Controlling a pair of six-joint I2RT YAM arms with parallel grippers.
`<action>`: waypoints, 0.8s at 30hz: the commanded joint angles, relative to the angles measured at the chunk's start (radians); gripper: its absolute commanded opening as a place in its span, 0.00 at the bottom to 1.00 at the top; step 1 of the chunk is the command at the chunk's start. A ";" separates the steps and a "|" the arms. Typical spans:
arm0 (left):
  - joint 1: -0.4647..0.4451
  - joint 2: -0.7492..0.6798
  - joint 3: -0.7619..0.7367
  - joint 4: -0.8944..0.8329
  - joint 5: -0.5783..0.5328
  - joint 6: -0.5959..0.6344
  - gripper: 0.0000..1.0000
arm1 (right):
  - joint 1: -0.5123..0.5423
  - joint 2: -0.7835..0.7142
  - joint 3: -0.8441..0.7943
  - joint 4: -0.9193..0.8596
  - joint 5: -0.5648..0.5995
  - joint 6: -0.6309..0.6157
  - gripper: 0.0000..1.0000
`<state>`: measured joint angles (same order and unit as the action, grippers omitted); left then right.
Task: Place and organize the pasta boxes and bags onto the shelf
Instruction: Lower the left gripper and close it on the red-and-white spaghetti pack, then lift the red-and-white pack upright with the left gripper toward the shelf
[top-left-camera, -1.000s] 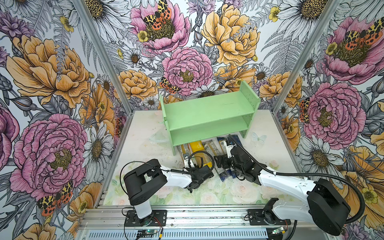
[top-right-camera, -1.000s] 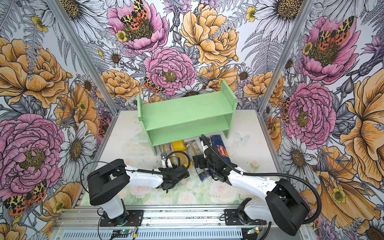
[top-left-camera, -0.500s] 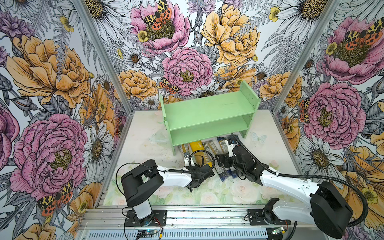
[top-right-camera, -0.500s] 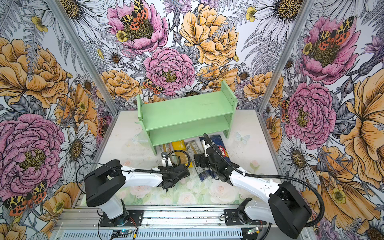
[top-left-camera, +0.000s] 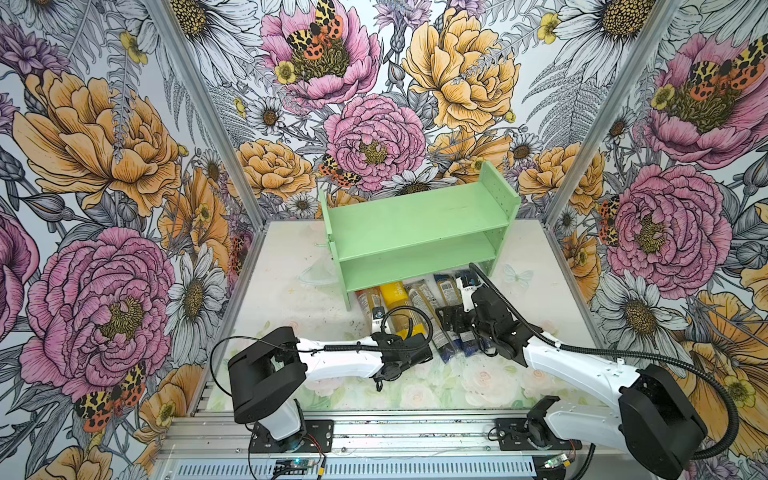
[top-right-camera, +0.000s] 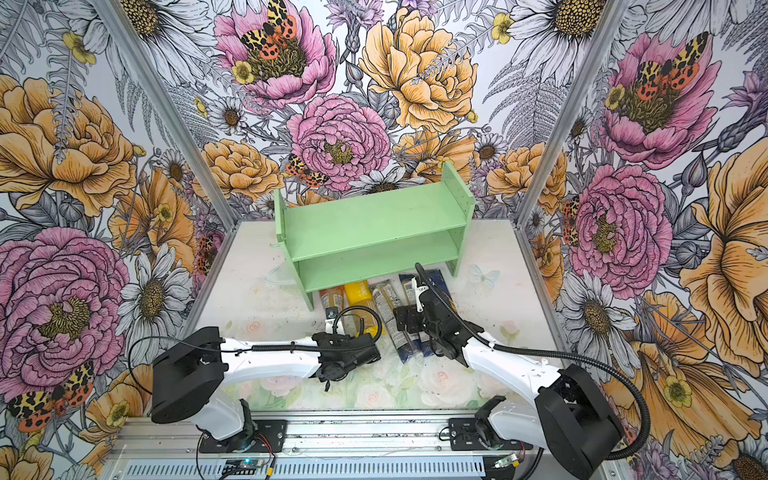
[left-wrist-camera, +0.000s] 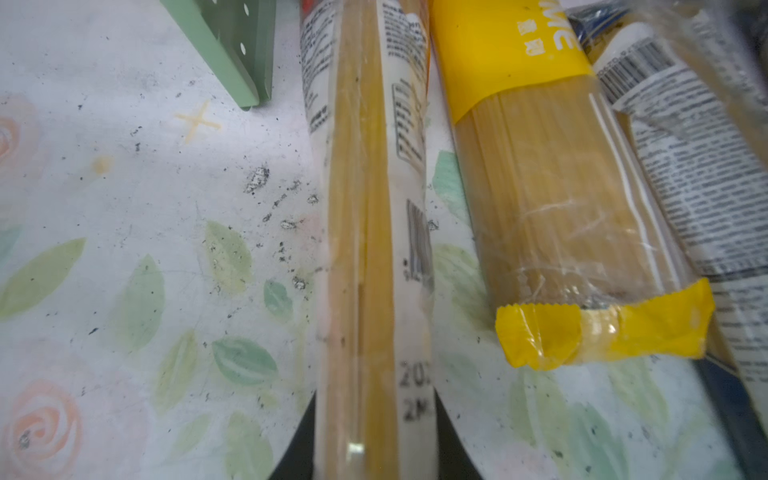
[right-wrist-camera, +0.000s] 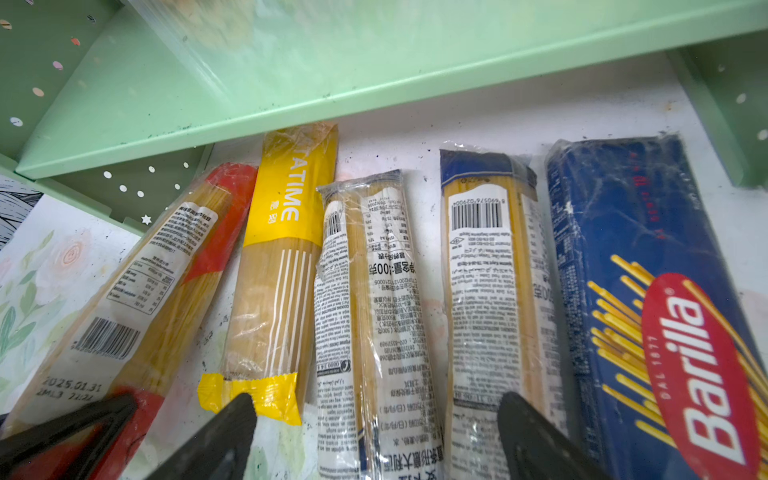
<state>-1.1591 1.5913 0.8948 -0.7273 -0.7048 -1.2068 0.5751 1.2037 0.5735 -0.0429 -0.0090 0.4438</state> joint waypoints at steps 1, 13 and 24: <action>-0.025 -0.062 0.048 -0.050 0.040 0.011 0.00 | -0.010 0.002 0.031 -0.015 -0.020 -0.022 0.93; -0.123 -0.161 0.181 -0.227 0.052 0.028 0.00 | -0.037 0.043 0.077 -0.067 -0.091 -0.036 0.93; -0.185 -0.229 0.271 -0.293 0.075 0.045 0.00 | -0.048 0.048 0.077 -0.095 -0.067 -0.052 0.93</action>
<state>-1.3209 1.4139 1.1175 -1.0187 -0.5747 -1.1904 0.5385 1.2453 0.6262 -0.1268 -0.0837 0.4118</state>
